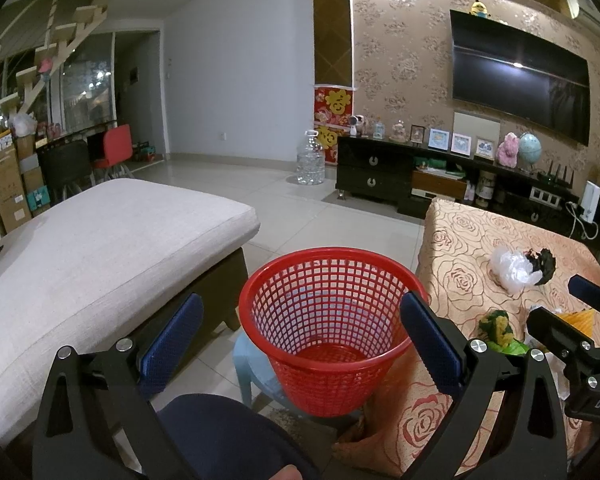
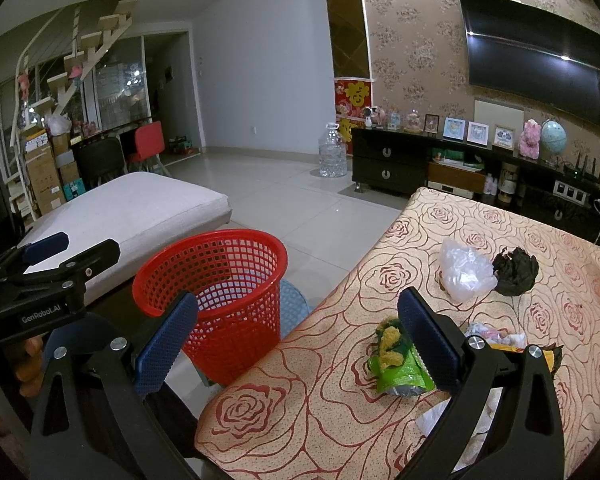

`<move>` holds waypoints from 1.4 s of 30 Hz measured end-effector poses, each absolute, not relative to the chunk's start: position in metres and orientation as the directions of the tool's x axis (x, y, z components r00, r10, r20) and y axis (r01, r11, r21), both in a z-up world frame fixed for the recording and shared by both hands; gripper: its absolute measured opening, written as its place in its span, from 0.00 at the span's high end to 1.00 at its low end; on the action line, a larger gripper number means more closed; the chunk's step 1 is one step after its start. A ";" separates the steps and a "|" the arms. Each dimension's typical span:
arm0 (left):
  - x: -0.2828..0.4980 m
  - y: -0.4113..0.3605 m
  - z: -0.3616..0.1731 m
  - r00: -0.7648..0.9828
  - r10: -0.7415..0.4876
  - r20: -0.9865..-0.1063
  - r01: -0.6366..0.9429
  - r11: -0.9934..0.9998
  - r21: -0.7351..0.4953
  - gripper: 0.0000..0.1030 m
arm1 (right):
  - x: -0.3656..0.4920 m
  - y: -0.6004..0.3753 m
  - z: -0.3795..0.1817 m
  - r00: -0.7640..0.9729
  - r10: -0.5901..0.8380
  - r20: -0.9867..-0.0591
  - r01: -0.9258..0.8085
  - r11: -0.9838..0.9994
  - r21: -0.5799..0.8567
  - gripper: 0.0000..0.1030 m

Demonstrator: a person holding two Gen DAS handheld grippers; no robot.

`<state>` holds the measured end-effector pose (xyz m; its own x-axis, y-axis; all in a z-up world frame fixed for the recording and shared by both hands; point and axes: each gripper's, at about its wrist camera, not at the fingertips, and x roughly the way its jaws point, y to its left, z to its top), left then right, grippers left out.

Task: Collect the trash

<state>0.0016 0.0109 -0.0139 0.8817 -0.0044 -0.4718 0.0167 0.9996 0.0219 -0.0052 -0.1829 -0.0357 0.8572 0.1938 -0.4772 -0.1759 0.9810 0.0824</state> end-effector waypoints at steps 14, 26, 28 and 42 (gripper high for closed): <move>0.000 0.017 -0.012 0.883 -0.004 -0.470 0.021 0.999 0.031 0.08 | -0.006 -0.182 -0.036 0.858 0.192 -0.477 -0.175 0.981 0.080 0.06; 0.000 0.010 -0.015 0.880 -0.021 -0.475 0.040 0.999 0.031 0.08 | -0.007 -0.194 -0.035 0.861 0.174 -0.478 -0.152 0.985 0.084 0.06; 0.002 0.007 -0.017 0.879 -0.032 -0.476 0.054 0.998 0.034 0.08 | -0.006 -0.200 -0.036 0.861 0.163 -0.482 -0.140 0.987 0.085 0.06; 0.026 -0.041 -0.036 0.838 -0.173 -0.518 0.222 0.974 0.035 0.08 | -0.018 -0.332 -0.034 0.880 -0.085 -0.467 0.170 0.975 0.143 0.06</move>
<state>0.0263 -0.0414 -0.0361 0.8376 -0.1726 -0.5183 0.2223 0.9744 0.0347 -0.0178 -0.3320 -0.0342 0.8805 -0.0847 -0.4665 0.1697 0.9750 0.1432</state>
